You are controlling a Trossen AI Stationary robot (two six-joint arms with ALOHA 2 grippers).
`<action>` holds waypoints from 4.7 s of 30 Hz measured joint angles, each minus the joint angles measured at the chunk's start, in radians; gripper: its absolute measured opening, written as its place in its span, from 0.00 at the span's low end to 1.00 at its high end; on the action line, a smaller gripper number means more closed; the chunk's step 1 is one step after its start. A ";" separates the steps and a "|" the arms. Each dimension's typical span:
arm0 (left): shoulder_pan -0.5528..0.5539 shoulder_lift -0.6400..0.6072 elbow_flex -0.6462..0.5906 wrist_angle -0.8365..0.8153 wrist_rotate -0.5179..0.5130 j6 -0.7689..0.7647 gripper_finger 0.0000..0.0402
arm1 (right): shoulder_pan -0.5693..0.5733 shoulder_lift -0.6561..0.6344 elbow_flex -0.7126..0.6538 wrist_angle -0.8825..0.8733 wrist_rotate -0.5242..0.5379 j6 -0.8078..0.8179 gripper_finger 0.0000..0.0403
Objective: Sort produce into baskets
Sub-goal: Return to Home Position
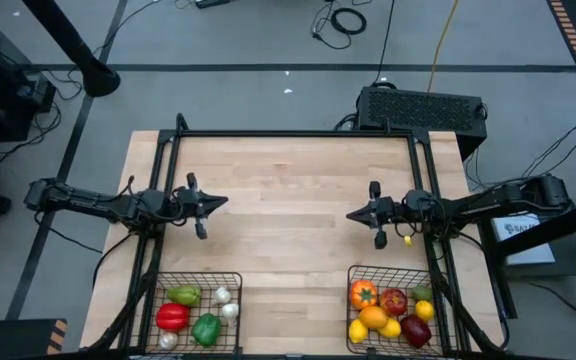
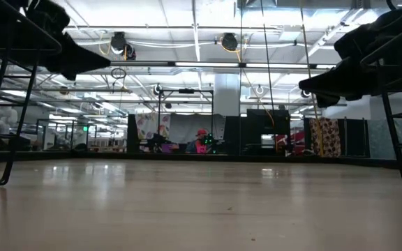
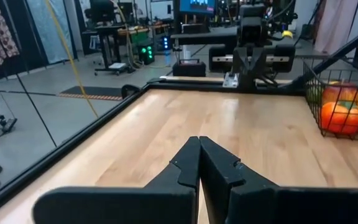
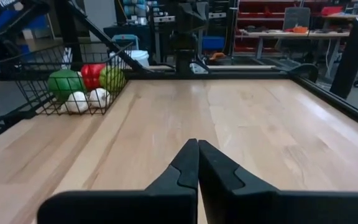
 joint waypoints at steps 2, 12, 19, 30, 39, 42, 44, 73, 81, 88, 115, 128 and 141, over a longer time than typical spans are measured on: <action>0.000 -0.016 -0.010 -0.004 0.000 -0.001 0.02 | 0.007 -0.012 0.000 -0.011 0.000 0.003 0.00; -0.009 -0.087 -0.018 -0.071 0.021 -0.004 0.02 | 0.019 -0.104 0.000 -0.082 -0.004 0.024 0.00; -0.016 -0.149 -0.018 -0.158 0.020 -0.026 0.02 | 0.042 -0.175 0.000 -0.136 -0.004 0.024 0.00; -0.016 -0.243 -0.018 -0.288 0.010 -0.051 0.02 | 0.044 -0.270 0.000 -0.261 0.004 0.040 0.00; -0.016 -0.347 -0.018 -0.405 0.008 -0.061 0.02 | 0.046 -0.371 0.000 -0.376 0.000 0.066 0.00; -0.016 -0.393 -0.018 -0.448 0.005 -0.071 0.02 | 0.056 -0.414 0.000 -0.417 0.000 0.067 0.00; -0.016 -0.426 -0.018 -0.475 -0.010 -0.077 0.02 | 0.063 -0.442 0.000 -0.441 0.002 0.076 0.00; -0.016 -0.440 -0.017 -0.511 -0.073 -0.052 0.02 | 0.229 -0.889 0.000 -0.776 0.139 0.122 0.00; -0.016 -0.440 -0.017 -0.511 -0.074 -0.050 0.02 | 0.260 -0.924 0.001 -0.804 0.141 0.107 0.00; -0.016 -0.440 -0.016 -0.514 -0.043 -0.051 0.02 | 0.261 -0.925 0.001 -0.797 0.152 0.080 0.00; -0.016 -0.440 -0.036 -0.437 0.079 -0.052 0.01 | 0.260 -0.921 0.001 -0.803 0.156 0.063 0.00; -0.016 -0.440 -0.037 -0.432 0.022 -0.051 0.04 | 0.260 -0.921 0.001 -0.803 0.156 0.065 0.00; -0.016 -0.440 -0.038 -0.426 0.020 -0.051 0.05 | 0.260 -0.921 0.001 -0.804 0.156 0.065 0.00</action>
